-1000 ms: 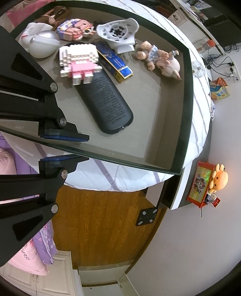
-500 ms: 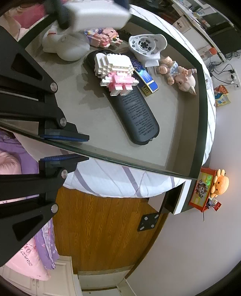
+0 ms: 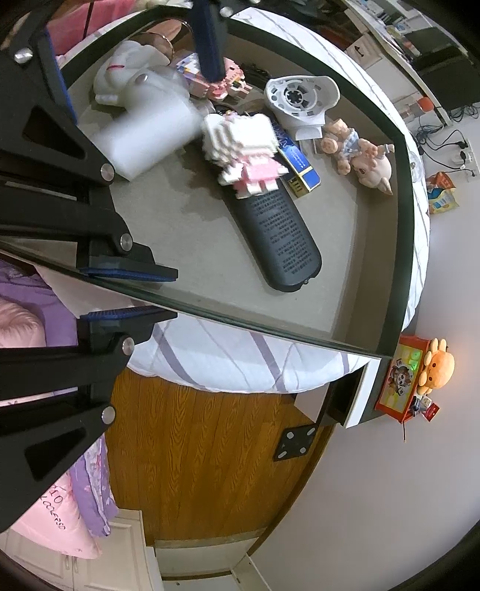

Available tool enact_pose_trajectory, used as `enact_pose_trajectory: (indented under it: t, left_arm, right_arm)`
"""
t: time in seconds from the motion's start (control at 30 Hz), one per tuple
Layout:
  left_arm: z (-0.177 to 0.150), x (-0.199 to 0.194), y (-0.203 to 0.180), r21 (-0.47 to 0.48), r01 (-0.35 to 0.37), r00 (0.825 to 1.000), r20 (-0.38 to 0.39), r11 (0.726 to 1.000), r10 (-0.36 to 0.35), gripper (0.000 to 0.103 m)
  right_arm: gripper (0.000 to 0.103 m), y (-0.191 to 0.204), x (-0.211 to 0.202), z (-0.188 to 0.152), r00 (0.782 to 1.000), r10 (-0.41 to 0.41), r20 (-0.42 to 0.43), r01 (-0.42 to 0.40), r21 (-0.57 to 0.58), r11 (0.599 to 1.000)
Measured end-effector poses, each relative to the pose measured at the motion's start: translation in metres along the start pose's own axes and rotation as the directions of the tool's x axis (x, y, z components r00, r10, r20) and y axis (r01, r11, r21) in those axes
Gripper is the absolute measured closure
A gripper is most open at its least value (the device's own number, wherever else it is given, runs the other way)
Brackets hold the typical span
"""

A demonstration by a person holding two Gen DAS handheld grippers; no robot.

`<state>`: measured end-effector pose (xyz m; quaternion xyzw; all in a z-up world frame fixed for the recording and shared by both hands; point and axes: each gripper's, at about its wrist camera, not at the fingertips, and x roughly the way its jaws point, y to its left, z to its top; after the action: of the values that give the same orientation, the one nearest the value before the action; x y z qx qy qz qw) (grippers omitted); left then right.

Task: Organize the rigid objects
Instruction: 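Carry the white charger into the pink box and open the left gripper, then move the left gripper to the clear glass bottle and grasp it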

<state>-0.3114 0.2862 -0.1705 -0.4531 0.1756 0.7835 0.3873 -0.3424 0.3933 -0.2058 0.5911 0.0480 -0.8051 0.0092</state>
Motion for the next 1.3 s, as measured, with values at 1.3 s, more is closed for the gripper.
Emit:
enact_pose_trajectory:
  t: [1.3]
  left_arm:
    - [0.027, -0.011, 0.278, -0.393, -0.293, 0.947, 0.002, 0.872, 0.32, 0.01]
  right_arm:
    - [0.09, -0.02, 0.033, 0.06, 0.998, -0.063, -0.031, 0.062, -0.038, 0.997]
